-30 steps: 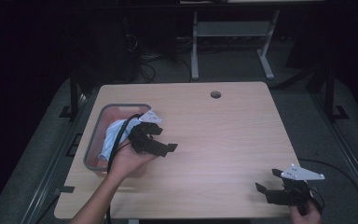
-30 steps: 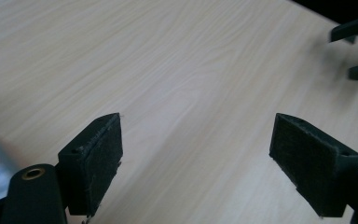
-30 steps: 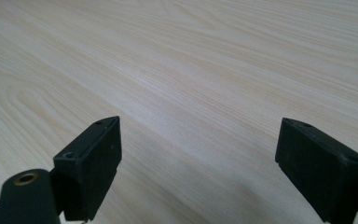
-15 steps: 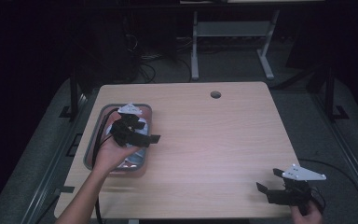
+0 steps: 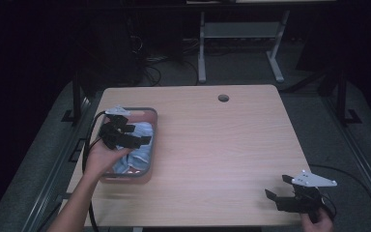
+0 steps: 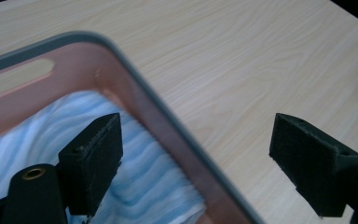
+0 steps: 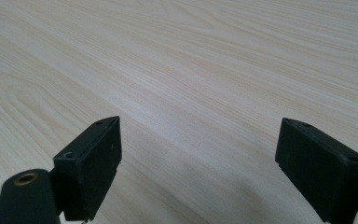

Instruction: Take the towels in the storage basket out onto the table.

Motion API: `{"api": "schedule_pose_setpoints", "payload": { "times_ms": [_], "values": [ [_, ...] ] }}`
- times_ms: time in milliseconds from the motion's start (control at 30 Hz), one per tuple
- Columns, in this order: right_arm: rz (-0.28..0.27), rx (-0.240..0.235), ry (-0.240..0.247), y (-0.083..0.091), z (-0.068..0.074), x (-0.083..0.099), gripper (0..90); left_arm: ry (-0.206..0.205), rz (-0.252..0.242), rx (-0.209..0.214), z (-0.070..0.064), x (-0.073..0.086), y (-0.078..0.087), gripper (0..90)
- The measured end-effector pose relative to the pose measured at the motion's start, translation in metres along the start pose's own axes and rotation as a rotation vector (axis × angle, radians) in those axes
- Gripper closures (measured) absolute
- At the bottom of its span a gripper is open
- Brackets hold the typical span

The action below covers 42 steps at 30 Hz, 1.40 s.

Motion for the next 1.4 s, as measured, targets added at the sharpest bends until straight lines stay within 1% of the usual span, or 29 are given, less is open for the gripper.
{"api": "schedule_pose_setpoints", "payload": {
  "times_ms": [133,167,200,267,300,400,433,467,533,600,667,700,767,800,833,867,900,967,1100,1133,1167,1233,1267,1367,1400],
  "values": [
    [0.000,-0.002,0.002,0.000,0.000,0.000,13.8,0.044,0.003,-0.021,0.017,0.005,0.003,17.5],
    [0.000,-0.001,0.002,0.000,0.000,0.000,13.7,0.044,0.003,-0.021,0.017,0.005,0.003,17.5],
    [0.000,-0.002,0.002,0.000,0.000,0.000,13.7,0.062,0.006,-0.031,0.023,0.006,0.004,17.5],
    [0.000,-0.003,0.005,0.000,0.000,0.000,13.8,0.073,0.003,-0.047,0.029,0.007,0.005,17.5],
    [0.000,-0.003,0.005,0.000,0.000,0.000,13.8,0.073,0.003,-0.047,0.029,0.007,0.005,17.5],
    [-0.003,-0.001,0.007,0.001,-0.001,0.000,13.7,0.094,0.012,-0.067,0.035,0.008,0.004,17.4],
    [-0.003,-0.001,0.006,0.001,-0.001,0.000,13.7,0.107,0.018,-0.077,0.038,0.008,0.002,17.5],
    [-0.003,-0.001,0.006,0.001,-0.001,0.000,13.7,0.107,0.018,-0.077,0.038,0.008,0.002,17.4],
    [-0.003,0.000,0.016,0.001,-0.001,-0.001,13.8,0.111,0.031,-0.104,0.042,0.010,-0.001,17.4],
    [0.003,0.001,0.018,0.001,0.001,-0.001,13.7,0.131,0.037,-0.113,0.047,0.011,-0.004,17.4],
    [0.002,0.000,0.016,0.001,0.001,-0.002,13.8,0.137,0.040,-0.119,0.049,0.012,-0.005,17.3],
    [0.001,-0.004,0.026,0.001,0.001,-0.002,13.8,0.151,0.056,-0.123,0.052,0.014,-0.008,17.2],
    [0.002,-0.005,0.028,0.001,0.002,-0.002,13.8,0.152,0.063,-0.126,0.053,0.015,-0.009,17.1],
    [0.002,-0.006,0.027,0.000,0.002,-0.002,13.7,0.175,0.075,-0.115,0.054,0.016,-0.012,17.1],
    [0.003,-0.007,0.023,0.000,0.002,-0.002,13.8,0.175,0.075,-0.115,0.054,0.016,-0.012,17.7],
    [-0.001,-0.009,0.023,0.000,0.002,-0.002,13.7,0.191,0.093,-0.123,0.056,0.016,-0.014,18.1],
    [-0.003,-0.010,0.026,0.000,0.002,-0.002,13.8,0.189,0.096,-0.128,0.056,0.016,-0.015,18.2],
    [-0.002,-0.010,0.030,0.000,0.002,-0.003,13.8,0.196,0.106,-0.140,0.057,0.016,-0.018,18.2],
    [-0.001,-0.012,0.029,0.001,0.003,-0.003,13.7,0.197,0.141,-0.169,0.058,0.019,-0.026,18.2],
    [-0.002,-0.011,0.028,0.001,0.003,-0.003,13.7,0.196,0.153,-0.181,0.058,0.020,-0.029,18.3],
    [-0.002,-0.011,0.028,0.001,0.003,-0.003,13.7,0.196,0.153,-0.181,0.058,0.020,-0.029,18.4],
    [-0.004,-0.014,0.028,0.000,0.003,-0.004,13.8,0.192,0.190,-0.210,0.057,0.023,-0.038,18.4],
    [-0.005,-0.015,0.030,0.000,0.003,-0.004,13.7,0.192,0.200,-0.216,0.056,0.024,-0.041,19.4],
    [-0.005,-0.014,0.032,0.001,0.003,-0.004,13.8,0.169,0.235,-0.247,0.055,0.026,-0.047,22.5],
    [-0.007,-0.014,0.030,0.001,0.003,-0.004,13.7,0.171,0.244,-0.256,0.055,0.026,-0.049,23.7]
  ]
}}
Point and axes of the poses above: each handheld gripper's, and its own axes: y roughly backward along the jaws, x roughly out of its underside, z roughly to its left, the point moved 5 cm from there along -y, roughly forward along the jaws, and after that the axes turned 11 degrees about y, right-handed, at the moved point
